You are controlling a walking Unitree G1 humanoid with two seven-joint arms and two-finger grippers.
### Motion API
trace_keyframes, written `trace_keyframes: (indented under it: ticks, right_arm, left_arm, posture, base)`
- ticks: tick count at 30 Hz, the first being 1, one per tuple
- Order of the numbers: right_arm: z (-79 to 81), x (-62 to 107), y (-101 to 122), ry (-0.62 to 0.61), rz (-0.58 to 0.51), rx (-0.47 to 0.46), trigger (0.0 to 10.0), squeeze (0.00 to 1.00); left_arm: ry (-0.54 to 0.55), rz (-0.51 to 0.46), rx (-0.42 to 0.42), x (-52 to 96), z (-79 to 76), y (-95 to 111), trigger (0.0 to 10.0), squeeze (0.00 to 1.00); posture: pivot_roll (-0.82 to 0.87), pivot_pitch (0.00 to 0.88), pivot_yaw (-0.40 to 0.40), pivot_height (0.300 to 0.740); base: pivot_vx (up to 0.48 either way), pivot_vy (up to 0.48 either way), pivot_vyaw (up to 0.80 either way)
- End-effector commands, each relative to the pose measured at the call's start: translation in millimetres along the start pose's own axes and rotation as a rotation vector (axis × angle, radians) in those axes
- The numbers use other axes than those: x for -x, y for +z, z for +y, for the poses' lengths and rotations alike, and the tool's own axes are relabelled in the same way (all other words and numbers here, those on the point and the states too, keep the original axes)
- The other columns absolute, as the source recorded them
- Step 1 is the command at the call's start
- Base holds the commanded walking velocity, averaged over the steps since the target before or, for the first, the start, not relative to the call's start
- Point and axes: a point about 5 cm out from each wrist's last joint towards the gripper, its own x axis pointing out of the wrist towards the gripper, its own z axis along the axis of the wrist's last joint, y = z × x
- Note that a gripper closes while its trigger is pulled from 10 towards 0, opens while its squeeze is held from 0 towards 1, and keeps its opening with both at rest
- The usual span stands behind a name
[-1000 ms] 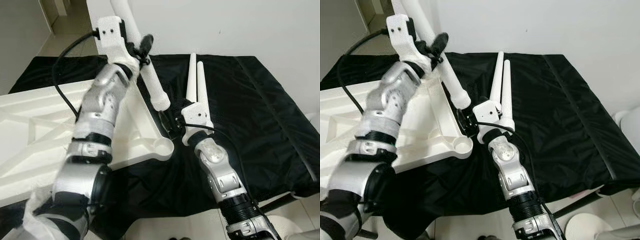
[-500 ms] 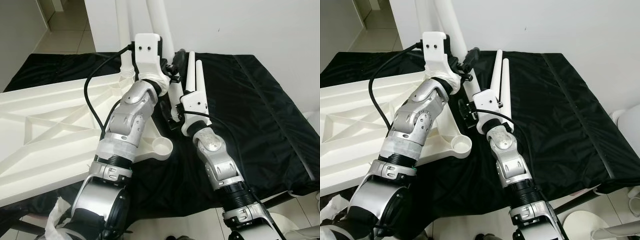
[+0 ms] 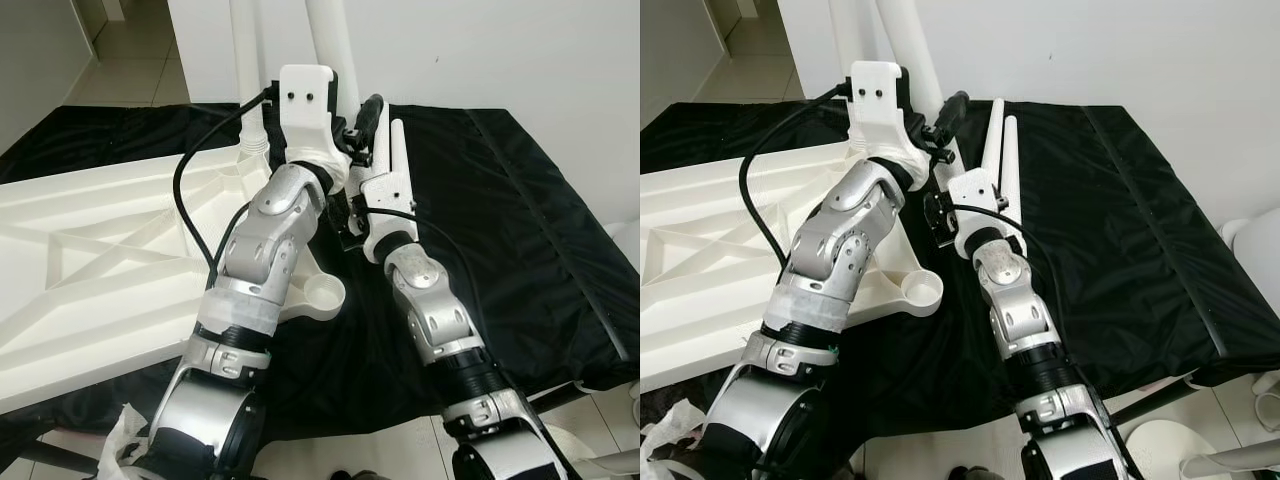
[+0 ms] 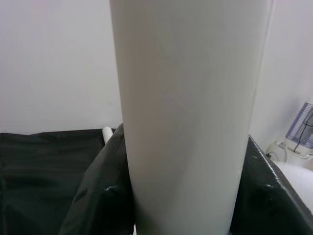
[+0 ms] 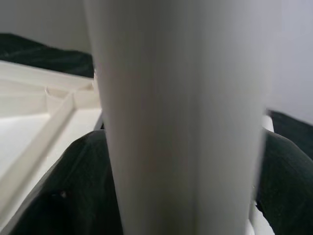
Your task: Building children table
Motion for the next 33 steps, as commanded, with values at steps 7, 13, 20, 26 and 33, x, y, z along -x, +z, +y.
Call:
trace_keyframes:
  ticks: [7, 13, 20, 26, 33]
  right_arm:
    - [-0.1, -2.7, -1.7, 0.001, 0.013, 0.014, 10.0, 0.0]
    - [1.8, -4.1, -1.7, 0.009, 0.019, 0.001, 3.7, 0.0]
    - [2.6, -3.7, -4.7, -0.006, 0.044, -0.041, 0.0, 0.0]
    - [-0.4, -4.6, -6.3, -0.03, 0.06, -0.065, 0.0, 0.0]
    - [-5.1, -6.7, -6.2, -0.067, 0.067, -0.098, 10.0, 0.0]
  left_arm:
    - [-0.008, -0.005, -0.016, 0.1, -6.0, 2.6, 10.0, 0.0]
    - [-0.004, -0.004, -0.018, 0.4, -6.0, 3.7, 10.0, 0.0]
    - [-0.004, -0.009, -0.021, 0.4, -6.6, 4.9, 10.0, 0.0]
    - [-0.004, -0.014, -0.028, -0.4, -7.6, 6.3, 10.0, 0.0]
    - [-0.049, -0.03, 0.004, 0.6, -11.8, 7.6, 10.0, 1.0]
  posture:
    - [0.04, 0.082, -0.048, 0.74]
    - [0.04, 0.08, -0.049, 0.74]
    - [0.04, 0.079, -0.047, 0.74]
    - [0.04, 0.075, -0.047, 0.74]
    - [0.04, 0.072, -0.045, 0.74]
  base:
    - [0.0, 0.0, 0.0]
    - [0.0, 0.0, 0.0]
    - [0.0, 0.0, 0.0]
    - [0.0, 0.0, 0.0]
    - [0.0, 0.0, 0.0]
